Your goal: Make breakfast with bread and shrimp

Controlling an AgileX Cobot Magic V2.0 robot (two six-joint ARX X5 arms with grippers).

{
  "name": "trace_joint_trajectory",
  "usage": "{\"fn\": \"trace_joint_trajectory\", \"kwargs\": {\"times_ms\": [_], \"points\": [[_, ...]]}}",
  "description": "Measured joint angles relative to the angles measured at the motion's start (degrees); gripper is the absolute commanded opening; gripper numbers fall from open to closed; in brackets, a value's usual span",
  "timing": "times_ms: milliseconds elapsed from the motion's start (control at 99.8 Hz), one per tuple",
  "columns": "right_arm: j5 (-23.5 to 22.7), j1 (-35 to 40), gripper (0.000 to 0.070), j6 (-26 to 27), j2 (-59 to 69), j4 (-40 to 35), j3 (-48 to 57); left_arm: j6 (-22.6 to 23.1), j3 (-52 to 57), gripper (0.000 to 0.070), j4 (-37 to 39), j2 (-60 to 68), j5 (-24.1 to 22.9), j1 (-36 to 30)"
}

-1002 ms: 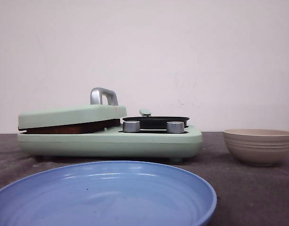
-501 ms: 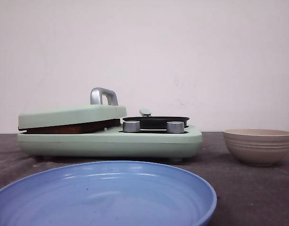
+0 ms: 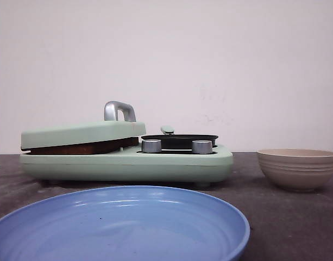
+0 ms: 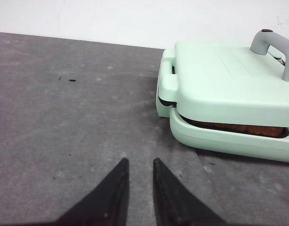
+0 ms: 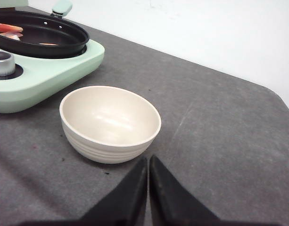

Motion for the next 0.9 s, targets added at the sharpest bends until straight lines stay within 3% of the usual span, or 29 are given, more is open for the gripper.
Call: {"fn": "trace_joint_trajectory", "kwargs": {"times_ms": [411,902], "points": [[2.43,0.00,0.0000,0.20,0.00,0.15,0.00,0.00,0.00,0.0000,0.00,0.00,0.00,0.00],[-0.90,0.00,0.0000,0.17,0.00,0.33,-0.02,0.00,0.00,0.0000,0.00,0.00,0.00,0.02]]}}
